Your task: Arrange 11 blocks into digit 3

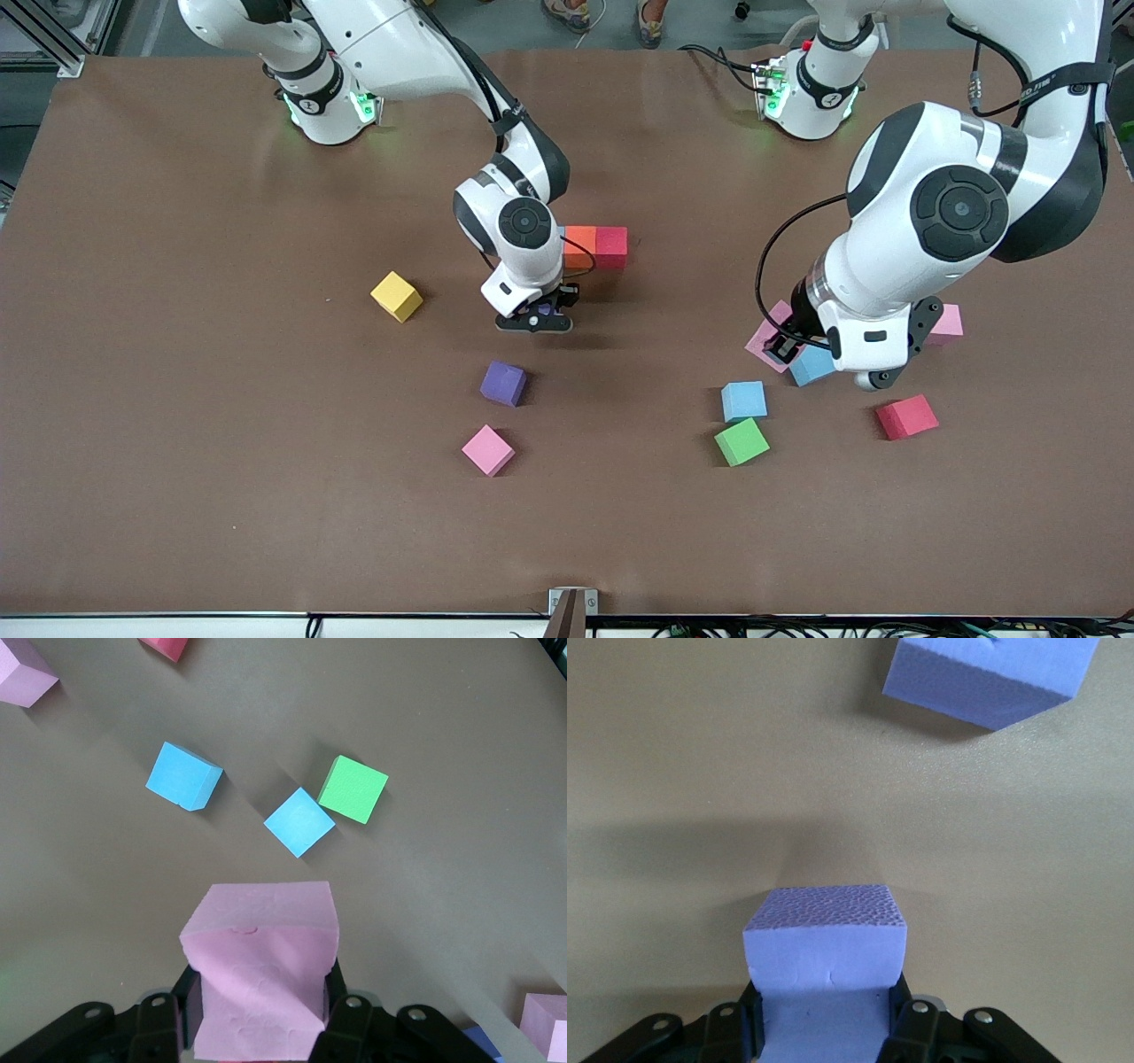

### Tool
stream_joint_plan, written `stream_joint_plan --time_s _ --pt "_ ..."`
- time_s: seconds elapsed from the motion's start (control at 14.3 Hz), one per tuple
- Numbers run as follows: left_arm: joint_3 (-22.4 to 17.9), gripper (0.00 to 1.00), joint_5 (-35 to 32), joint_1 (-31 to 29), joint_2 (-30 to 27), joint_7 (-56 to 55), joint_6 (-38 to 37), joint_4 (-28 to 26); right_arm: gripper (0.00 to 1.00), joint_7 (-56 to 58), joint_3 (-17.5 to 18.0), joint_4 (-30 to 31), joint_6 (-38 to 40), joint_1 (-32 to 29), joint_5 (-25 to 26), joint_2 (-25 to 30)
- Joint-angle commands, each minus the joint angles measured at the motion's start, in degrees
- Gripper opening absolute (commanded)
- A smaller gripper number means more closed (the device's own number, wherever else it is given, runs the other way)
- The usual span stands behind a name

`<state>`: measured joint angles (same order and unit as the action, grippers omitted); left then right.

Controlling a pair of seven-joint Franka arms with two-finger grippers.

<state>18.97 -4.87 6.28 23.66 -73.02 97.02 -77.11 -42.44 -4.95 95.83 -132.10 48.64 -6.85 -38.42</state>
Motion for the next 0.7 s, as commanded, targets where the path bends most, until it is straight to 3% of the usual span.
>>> stream_joint_plan --time_s 0.0,0.63 --pt "-0.1 0.02 0.6 -0.1 -0.7 1.2 0.0 -0.1 0.01 -1.8 -0.6 1.9 0.2 1.3 0.5 0.7" --pt "0.0 0.02 0.6 0.0 -0.7 1.2 0.0 -0.1 0.01 -2.6 -0.6 2.6 0.7 2.1 0.5 1.1"
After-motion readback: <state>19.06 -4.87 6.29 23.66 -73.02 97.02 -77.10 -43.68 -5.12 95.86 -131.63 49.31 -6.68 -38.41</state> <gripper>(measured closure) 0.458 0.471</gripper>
